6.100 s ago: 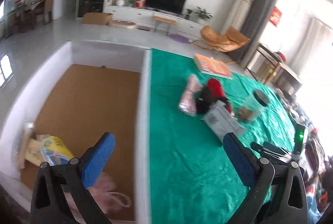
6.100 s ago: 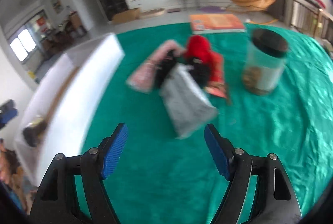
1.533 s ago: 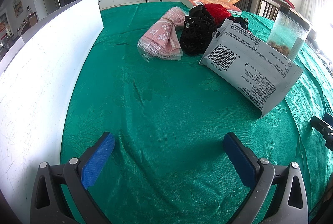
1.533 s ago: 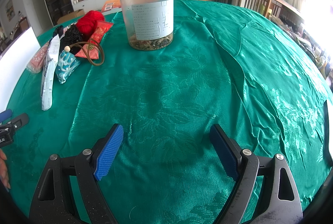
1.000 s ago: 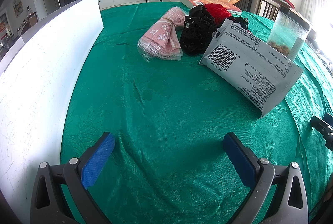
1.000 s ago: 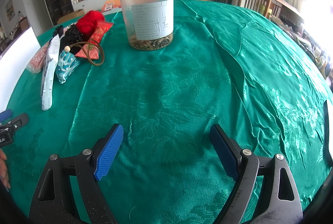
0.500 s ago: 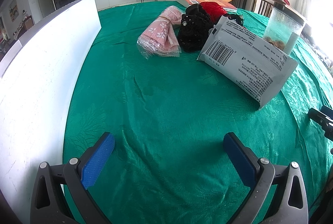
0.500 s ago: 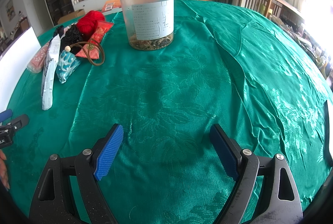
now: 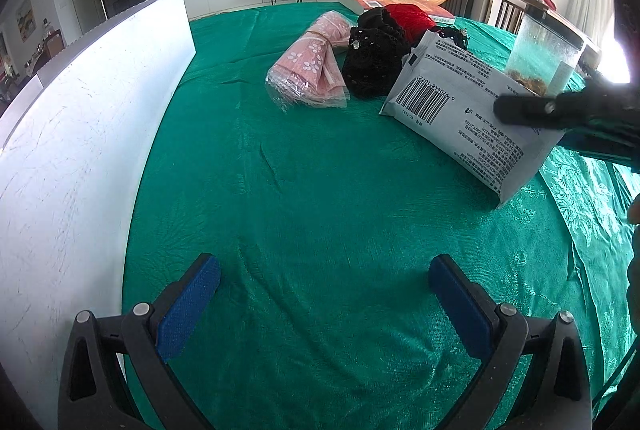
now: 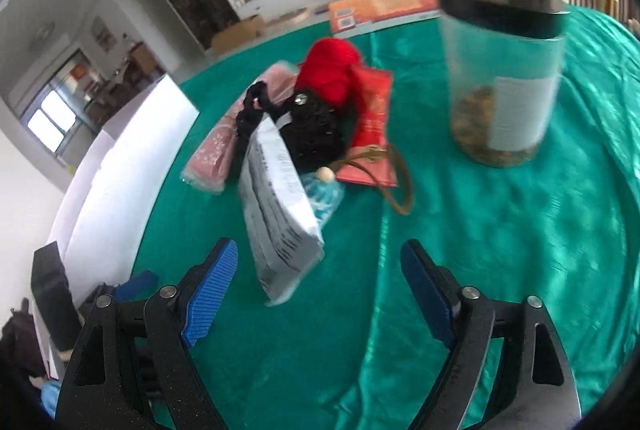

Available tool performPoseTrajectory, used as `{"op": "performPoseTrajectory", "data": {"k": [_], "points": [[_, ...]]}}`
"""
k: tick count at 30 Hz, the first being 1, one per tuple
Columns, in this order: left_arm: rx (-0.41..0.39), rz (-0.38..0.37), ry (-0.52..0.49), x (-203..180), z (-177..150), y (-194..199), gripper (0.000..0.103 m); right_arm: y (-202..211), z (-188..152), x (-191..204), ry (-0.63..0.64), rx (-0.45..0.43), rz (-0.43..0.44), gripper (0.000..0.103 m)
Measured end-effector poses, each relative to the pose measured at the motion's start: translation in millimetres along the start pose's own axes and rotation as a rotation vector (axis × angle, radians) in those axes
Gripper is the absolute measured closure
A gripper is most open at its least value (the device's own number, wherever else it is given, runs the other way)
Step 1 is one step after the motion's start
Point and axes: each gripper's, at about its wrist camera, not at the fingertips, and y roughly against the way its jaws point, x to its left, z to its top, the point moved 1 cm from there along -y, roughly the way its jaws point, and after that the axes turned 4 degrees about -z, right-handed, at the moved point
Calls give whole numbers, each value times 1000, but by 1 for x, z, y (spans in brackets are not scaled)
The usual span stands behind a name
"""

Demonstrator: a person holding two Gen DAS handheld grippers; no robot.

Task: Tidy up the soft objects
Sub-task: 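Grasp white wipes packet with right gripper and set it down on the cloth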

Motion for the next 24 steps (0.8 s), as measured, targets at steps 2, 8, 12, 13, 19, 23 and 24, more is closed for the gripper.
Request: {"op": "performPoseTrajectory", "data": {"k": [2,8,12,13,19,23,24], "points": [[0,0,0,0,0,0,0,-7,0,-4,-68,38,89,82],[0,1,0,0,0,0,0,62,-66,-43,-167,42,158,86],[0,2,2,0,0,0,0,109,-111,-112,-357,-37,134,86],[0,3,2,-1,0,0,0,117,-114,-129,-399,-75,116,86],[-1,4,3,-1,0,0,0,126,-69,-203,-516,-364,-129,78],[-1,3,3,-1,0,0,0,124,-63,-191,-435,-279,-458,37],[-1,3,4,-1,0,0,0,126,-67,-180,-396,-271,-496,28]]}}
